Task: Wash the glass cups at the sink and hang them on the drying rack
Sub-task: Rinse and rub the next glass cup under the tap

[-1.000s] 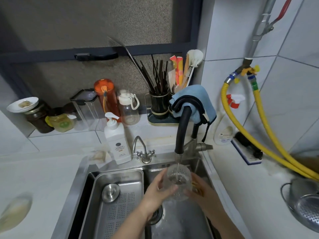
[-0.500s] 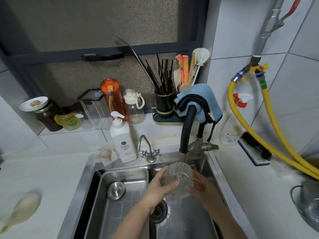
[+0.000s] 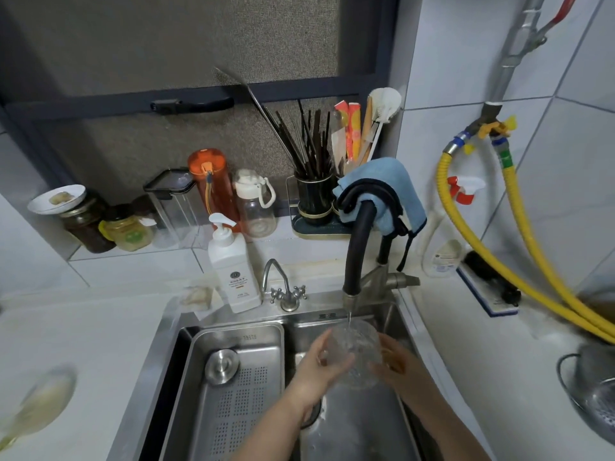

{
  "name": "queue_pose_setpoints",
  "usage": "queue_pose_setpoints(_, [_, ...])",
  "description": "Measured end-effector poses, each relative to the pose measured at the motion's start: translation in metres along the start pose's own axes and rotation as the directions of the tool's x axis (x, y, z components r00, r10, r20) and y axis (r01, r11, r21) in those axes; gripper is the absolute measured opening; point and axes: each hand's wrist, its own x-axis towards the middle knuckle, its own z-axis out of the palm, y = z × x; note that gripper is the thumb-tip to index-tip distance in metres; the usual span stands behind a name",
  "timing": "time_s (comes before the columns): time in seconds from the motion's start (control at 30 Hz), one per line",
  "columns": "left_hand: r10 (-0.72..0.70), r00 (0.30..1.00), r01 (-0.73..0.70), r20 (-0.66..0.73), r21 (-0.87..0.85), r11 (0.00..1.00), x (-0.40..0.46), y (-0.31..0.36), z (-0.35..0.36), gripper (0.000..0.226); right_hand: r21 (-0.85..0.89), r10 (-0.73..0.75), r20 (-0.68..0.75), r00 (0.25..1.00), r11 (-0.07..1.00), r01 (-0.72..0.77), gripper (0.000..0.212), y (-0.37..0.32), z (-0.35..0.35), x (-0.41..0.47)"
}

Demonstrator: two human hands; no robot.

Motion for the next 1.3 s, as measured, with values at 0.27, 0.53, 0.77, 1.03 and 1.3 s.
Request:
queue_pose_setpoints(0.27, [-0.086,0.994,0.077,-0.073,-0.119,0.990,0.001,-0.007,-0.018,0.063,0.066,0.024,0.046,0.999,0.997,-0.027,0.045,0.003,0.022,0.000])
queue_pose_setpoints(0.53, [-0.092,0.993,0.088,-0.080,-0.053,0.995,-0.008,-0.003,-0.008,0.059,0.033,0.080,0.019,0.997,0.996,-0.081,0.050,0.017,0.013,-0.004])
queue_pose_setpoints(0.77, [-0.016,0.999,0.017,-0.039,0.005,1.000,0.009,0.008,-0.007,0.077,0.094,0.043,0.006,0.999,0.995,-0.043,0.041,-0.001,0.015,0.005])
queue_pose_setpoints(1.03, [-0.038,0.998,0.032,-0.054,-0.102,0.994,0.005,-0.006,-0.023,0.073,0.055,0.026,0.031,0.999,0.998,-0.028,0.051,-0.004,0.026,0.005])
queue_pose_setpoints(1.3, [-0.051,0.997,0.045,-0.052,-0.123,0.991,0.001,-0.003,-0.015,0.070,0.021,0.014,0.014,1.000,1.000,-0.015,0.036,-0.013,0.016,-0.002])
